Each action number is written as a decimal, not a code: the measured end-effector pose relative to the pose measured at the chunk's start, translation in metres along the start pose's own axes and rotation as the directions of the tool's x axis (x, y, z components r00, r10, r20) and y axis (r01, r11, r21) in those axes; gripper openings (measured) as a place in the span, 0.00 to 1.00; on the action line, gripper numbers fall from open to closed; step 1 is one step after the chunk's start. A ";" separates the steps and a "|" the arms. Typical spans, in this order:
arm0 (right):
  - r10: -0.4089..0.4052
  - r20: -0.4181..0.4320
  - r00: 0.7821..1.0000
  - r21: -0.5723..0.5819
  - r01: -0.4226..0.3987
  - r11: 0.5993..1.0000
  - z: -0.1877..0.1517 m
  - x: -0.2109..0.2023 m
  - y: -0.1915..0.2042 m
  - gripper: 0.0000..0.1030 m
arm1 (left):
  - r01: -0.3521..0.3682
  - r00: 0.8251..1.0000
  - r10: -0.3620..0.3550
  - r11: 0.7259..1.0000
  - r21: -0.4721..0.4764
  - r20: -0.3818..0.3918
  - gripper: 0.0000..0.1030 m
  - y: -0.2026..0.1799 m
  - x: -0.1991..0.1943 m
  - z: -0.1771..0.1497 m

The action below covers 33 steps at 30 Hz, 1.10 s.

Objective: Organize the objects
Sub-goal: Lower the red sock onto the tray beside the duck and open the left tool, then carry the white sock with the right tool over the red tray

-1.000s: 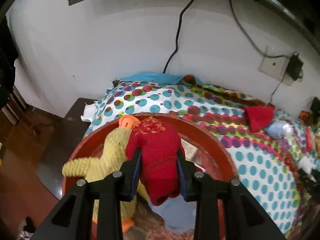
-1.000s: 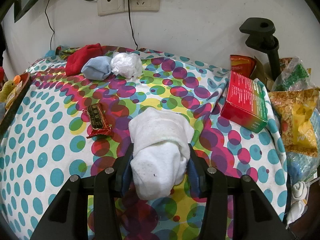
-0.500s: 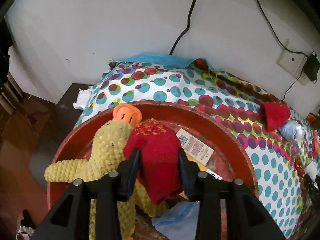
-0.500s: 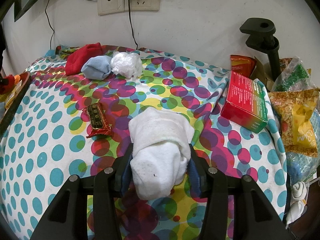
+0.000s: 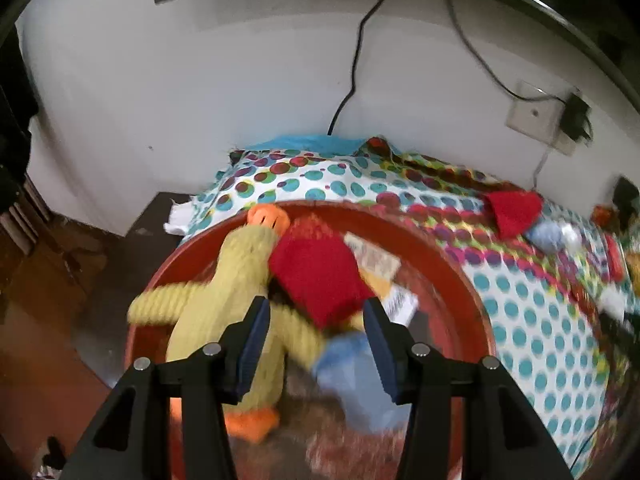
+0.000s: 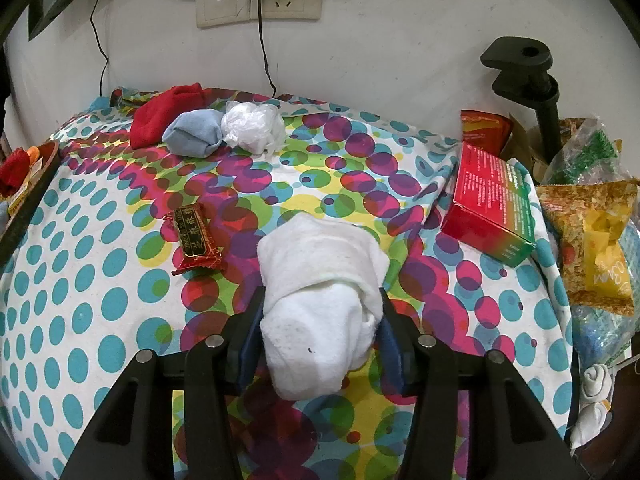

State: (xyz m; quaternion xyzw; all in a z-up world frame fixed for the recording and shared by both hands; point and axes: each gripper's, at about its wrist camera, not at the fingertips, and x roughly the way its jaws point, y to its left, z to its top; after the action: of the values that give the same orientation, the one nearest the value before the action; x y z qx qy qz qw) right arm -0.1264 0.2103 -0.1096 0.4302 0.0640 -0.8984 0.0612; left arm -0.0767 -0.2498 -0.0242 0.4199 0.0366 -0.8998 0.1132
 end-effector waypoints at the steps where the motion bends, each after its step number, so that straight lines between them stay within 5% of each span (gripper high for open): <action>1: -0.001 0.001 1.000 -0.001 0.001 1.000 0.000 0.000 0.000 0.45 | -0.008 1.000 0.008 1.000 0.012 0.010 0.48 -0.002 -0.007 -0.009; 8: 0.006 0.005 1.000 0.010 -0.006 1.000 0.002 -0.002 -0.003 0.40 | 0.074 0.997 -0.072 0.996 -0.046 0.037 0.49 -0.005 -0.060 -0.086; 14: -0.009 0.009 1.000 0.000 0.009 1.000 0.003 -0.003 -0.001 0.39 | 0.016 0.993 -0.007 0.997 -0.072 0.119 0.51 0.000 -0.082 -0.124; 26: -0.049 0.005 0.999 -0.032 0.050 0.998 0.003 -0.002 0.006 0.39 | -0.038 0.991 0.040 0.999 -0.012 0.126 0.51 0.005 -0.078 -0.151; 33: -0.066 0.007 0.998 -0.046 0.066 0.997 0.003 -0.002 0.007 0.39 | 0.027 0.994 -0.023 0.999 -0.038 0.107 0.51 0.016 -0.074 -0.152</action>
State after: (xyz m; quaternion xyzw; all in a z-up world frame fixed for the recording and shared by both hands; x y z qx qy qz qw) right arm -0.1266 0.2031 -0.1069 0.4239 0.0989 -0.8993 0.0417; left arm 0.0868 -0.2284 -0.0648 0.3683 0.0534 -0.9214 0.1118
